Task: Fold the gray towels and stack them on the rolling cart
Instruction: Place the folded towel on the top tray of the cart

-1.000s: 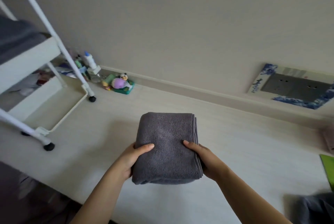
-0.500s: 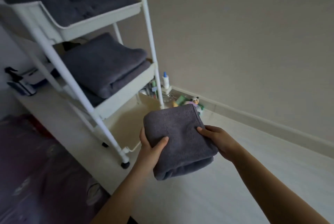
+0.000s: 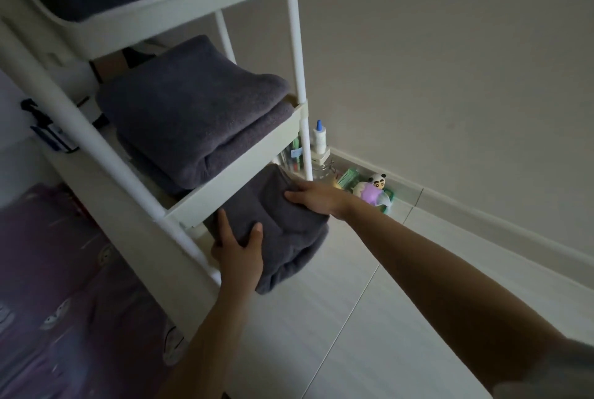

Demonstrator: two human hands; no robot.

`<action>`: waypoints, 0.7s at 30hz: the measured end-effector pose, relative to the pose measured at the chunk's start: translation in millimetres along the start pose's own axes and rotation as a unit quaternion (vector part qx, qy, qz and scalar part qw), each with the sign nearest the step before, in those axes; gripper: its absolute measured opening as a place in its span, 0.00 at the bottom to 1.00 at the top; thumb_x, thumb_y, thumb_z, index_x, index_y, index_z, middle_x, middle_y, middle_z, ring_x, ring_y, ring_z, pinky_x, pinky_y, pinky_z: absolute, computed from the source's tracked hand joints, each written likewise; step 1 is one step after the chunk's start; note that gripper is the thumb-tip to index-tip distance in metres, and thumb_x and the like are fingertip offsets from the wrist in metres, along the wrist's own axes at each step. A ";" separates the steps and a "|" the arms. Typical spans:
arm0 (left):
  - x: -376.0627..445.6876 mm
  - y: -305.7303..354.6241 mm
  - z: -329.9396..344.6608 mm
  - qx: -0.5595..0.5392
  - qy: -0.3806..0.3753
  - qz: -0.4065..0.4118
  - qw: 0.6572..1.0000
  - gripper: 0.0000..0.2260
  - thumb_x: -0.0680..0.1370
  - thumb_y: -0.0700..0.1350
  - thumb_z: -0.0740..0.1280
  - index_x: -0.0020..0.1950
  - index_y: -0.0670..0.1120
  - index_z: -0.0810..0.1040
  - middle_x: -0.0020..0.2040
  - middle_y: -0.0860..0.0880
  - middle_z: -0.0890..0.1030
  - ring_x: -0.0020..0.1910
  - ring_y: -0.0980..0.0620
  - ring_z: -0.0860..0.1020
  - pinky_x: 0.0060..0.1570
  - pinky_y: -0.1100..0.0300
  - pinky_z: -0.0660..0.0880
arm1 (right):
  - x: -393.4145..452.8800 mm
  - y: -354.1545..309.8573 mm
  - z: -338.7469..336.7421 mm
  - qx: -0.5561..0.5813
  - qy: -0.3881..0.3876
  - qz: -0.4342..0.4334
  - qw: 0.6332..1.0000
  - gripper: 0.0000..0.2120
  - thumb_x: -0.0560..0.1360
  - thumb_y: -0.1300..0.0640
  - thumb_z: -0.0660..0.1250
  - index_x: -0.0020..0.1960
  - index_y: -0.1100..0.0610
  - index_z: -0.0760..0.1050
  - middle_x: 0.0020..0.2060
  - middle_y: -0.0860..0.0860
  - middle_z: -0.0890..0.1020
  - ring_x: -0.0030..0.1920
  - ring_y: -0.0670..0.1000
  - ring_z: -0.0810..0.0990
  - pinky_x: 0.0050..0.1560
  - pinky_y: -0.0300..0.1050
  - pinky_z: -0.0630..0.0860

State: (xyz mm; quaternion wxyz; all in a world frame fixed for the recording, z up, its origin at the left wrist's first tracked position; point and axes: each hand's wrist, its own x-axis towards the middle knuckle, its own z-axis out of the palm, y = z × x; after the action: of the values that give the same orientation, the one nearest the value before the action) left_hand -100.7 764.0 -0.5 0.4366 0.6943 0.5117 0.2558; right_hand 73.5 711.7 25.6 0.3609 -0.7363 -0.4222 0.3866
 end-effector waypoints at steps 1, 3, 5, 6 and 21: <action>6.4 2.4 1.8 0.008 0.010 -0.014 1.000 0.34 0.77 0.51 0.65 0.77 0.52 0.49 0.73 0.35 0.60 0.68 0.35 0.65 0.64 0.45 0.66 | 9.9 -3.8 1.5 -0.037 -0.001 -0.015 0.999 0.18 0.80 0.52 0.58 0.68 0.56 0.68 0.62 0.53 0.75 0.60 0.50 0.72 0.62 0.41 0.64; 18.0 5.0 7.8 0.021 0.024 -0.055 0.998 0.33 0.78 0.53 0.63 0.77 0.53 0.48 0.72 0.34 0.59 0.66 0.34 0.65 0.63 0.45 0.66 | 30.5 -8.8 5.6 -0.109 0.002 -0.041 0.993 0.17 0.79 0.53 0.59 0.65 0.59 0.70 0.60 0.56 0.76 0.60 0.53 0.73 0.57 0.41 0.64; 29.8 4.7 16.4 0.038 0.036 -0.093 0.994 0.32 0.78 0.55 0.61 0.77 0.55 0.48 0.71 0.32 0.58 0.65 0.32 0.66 0.62 0.44 0.66 | 52.7 -5.3 9.9 -0.156 0.010 -0.051 0.986 0.16 0.78 0.52 0.59 0.62 0.59 0.70 0.58 0.56 0.77 0.59 0.56 0.74 0.56 0.43 0.66; 32.8 5.3 17.2 0.036 0.039 -0.107 0.993 0.31 0.79 0.55 0.61 0.77 0.55 0.48 0.71 0.31 0.57 0.64 0.31 0.66 0.62 0.44 0.66 | 59.6 -4.4 12.5 -0.178 0.013 -0.049 0.983 0.16 0.78 0.51 0.59 0.62 0.59 0.70 0.58 0.56 0.77 0.59 0.56 0.74 0.57 0.44 0.67; 58.5 -33.7 33.4 0.358 -0.003 0.032 0.933 0.27 0.81 0.55 0.49 0.77 0.43 0.52 0.77 0.37 0.46 0.76 0.41 0.45 0.73 0.44 0.44 | 89.2 40.4 41.7 -0.379 0.085 -0.153 0.909 0.23 0.80 0.45 0.55 0.74 0.43 0.59 0.75 0.48 0.59 0.74 0.54 0.57 0.72 0.50 0.53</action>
State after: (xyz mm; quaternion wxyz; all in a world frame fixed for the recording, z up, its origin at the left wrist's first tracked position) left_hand -70.1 810.4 -51.4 0.1526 0.8213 0.5456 0.0676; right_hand 81.6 785.2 -51.0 0.1435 -0.7740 -0.6123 0.0736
